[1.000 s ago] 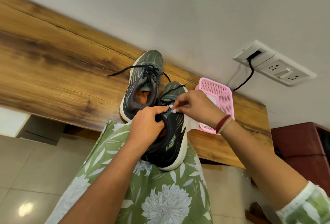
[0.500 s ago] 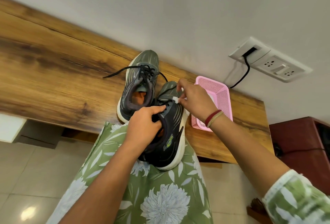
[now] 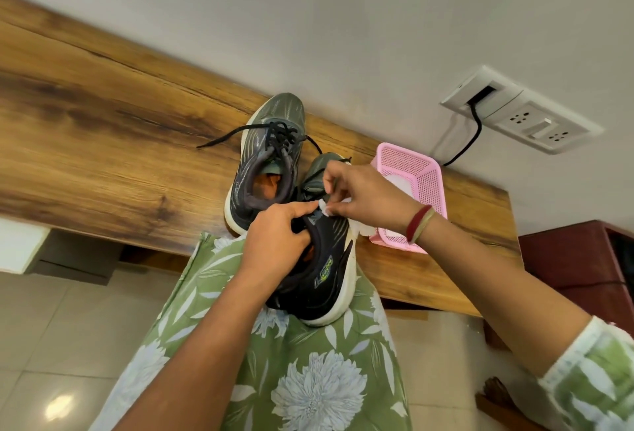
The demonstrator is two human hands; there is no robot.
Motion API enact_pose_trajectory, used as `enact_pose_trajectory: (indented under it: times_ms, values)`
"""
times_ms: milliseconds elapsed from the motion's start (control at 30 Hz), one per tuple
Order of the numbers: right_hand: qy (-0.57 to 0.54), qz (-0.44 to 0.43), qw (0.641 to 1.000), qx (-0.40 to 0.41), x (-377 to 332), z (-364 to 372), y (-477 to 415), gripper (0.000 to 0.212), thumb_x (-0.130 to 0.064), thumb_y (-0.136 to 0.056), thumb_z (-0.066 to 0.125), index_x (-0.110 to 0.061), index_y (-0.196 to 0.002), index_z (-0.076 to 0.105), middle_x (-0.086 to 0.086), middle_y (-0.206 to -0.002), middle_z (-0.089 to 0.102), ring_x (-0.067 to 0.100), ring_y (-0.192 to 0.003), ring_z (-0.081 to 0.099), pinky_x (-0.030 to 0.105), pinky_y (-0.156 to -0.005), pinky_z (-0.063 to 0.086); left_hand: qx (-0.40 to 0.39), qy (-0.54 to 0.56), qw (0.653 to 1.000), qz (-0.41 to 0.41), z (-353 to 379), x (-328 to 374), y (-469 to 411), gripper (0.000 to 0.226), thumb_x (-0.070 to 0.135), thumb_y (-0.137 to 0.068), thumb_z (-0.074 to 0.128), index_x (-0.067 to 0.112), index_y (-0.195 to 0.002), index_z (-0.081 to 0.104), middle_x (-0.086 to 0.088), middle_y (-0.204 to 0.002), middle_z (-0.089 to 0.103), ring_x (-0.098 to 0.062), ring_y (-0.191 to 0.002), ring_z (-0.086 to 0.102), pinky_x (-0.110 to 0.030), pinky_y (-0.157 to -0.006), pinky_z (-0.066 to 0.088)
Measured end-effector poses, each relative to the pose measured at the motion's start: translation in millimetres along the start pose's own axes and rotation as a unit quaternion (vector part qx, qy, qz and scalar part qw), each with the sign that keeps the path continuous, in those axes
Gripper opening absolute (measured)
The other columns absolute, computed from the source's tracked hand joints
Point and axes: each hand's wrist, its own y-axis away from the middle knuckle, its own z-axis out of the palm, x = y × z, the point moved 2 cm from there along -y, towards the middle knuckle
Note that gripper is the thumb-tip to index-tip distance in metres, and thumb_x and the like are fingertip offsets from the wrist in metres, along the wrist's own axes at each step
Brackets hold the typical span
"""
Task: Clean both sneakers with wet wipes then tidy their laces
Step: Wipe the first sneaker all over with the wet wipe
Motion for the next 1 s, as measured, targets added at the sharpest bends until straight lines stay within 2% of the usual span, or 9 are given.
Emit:
enact_pose_trajectory:
  times_ms: [167,233,367,433,533,633,733,867,1000]
  values:
    - [0.102,0.031,0.987,0.118,16,-1,-7,0.026,0.000,-0.078,0.061,-0.019,-0.082,0.045,0.000,-0.079,0.062,0.018,-0.077,0.061,0.028,-0.064,0.044,-0.002,0.006,1.000,-0.007,0,0,0,0.047,0.007,-0.082,0.065,0.030,-0.123,0.063,0.010,-0.120,0.066,-0.008,-0.109,0.059,-0.014,-0.084,0.040]
    - [0.008,0.041,0.994,0.099,11,4,-3,0.029,0.001,-0.077,0.064,-0.020,-0.078,0.045,-0.001,-0.077,0.062,0.014,-0.075,0.063,0.025,-0.064,0.046,0.000,0.005,1.000,-0.005,0,0,0,0.047,0.007,-0.082,0.065,0.030,-0.122,0.064,0.009,-0.119,0.066,-0.009,-0.110,0.059,-0.016,-0.086,0.042]
    - [-0.157,0.041,0.986,-0.035,-6,3,8,0.034,-0.001,-0.077,0.071,-0.021,-0.074,0.045,0.002,-0.073,0.068,0.006,-0.066,0.064,0.018,-0.067,0.050,-0.001,-0.011,1.000,0.001,0,-2,-1,0.047,0.006,-0.080,0.064,0.029,-0.121,0.065,0.009,-0.120,0.066,-0.011,-0.113,0.058,-0.020,-0.089,0.042]
    - [-0.129,0.054,0.990,-0.021,-1,-3,5,0.033,-0.002,-0.076,0.073,-0.021,-0.074,0.046,0.002,-0.074,0.068,0.010,-0.069,0.064,0.021,-0.066,0.051,0.001,-0.005,1.000,-0.005,0,-2,-1,0.047,0.006,-0.081,0.064,0.028,-0.122,0.064,0.008,-0.121,0.066,-0.010,-0.114,0.057,-0.016,-0.089,0.039]
    - [0.015,0.069,0.994,0.082,6,-4,2,0.029,-0.002,-0.077,0.068,-0.020,-0.074,0.047,-0.009,-0.069,0.056,0.011,-0.069,0.057,0.018,-0.057,0.038,0.000,0.002,1.000,-0.007,0,-1,-1,0.047,0.006,-0.082,0.065,0.028,-0.123,0.063,0.009,-0.121,0.065,-0.010,-0.115,0.057,-0.017,-0.090,0.040]
    - [-0.073,0.047,0.995,0.049,-2,8,5,0.033,-0.001,-0.076,0.066,-0.023,-0.067,0.043,0.002,-0.068,0.061,0.011,-0.065,0.054,0.032,-0.060,0.045,0.001,0.000,1.000,-0.001,0,-1,0,0.047,0.006,-0.081,0.064,0.028,-0.122,0.064,0.008,-0.119,0.066,-0.011,-0.112,0.059,-0.022,-0.091,0.044]
    - [-0.121,0.035,0.992,0.011,-6,5,7,0.036,-0.003,-0.076,0.071,-0.023,-0.066,0.042,0.006,-0.071,0.065,0.007,-0.063,0.056,0.026,-0.061,0.047,0.000,-0.013,1.000,0.003,-1,-1,0,0.047,0.005,-0.080,0.064,0.027,-0.122,0.065,0.008,-0.120,0.066,-0.011,-0.114,0.057,-0.021,-0.091,0.042]
    - [0.073,0.035,0.991,0.102,1,2,2,0.037,-0.001,-0.078,0.062,-0.026,-0.065,0.038,-0.012,-0.064,0.047,0.009,-0.064,0.047,0.023,-0.057,0.032,0.000,-0.007,1.000,-0.004,0,0,-1,0.048,0.005,-0.081,0.064,0.028,-0.124,0.063,0.008,-0.122,0.065,-0.011,-0.116,0.056,-0.020,-0.092,0.041]
    - [-0.058,-0.004,0.997,0.047,-9,10,10,0.031,-0.004,-0.076,0.069,-0.018,-0.064,0.044,-0.010,-0.059,0.045,0.002,-0.055,0.040,0.018,-0.055,0.034,0.005,-0.008,1.000,0.005,0,-1,0,0.047,0.007,-0.080,0.064,0.028,-0.121,0.065,0.007,-0.118,0.067,-0.014,-0.111,0.059,-0.025,-0.090,0.045]
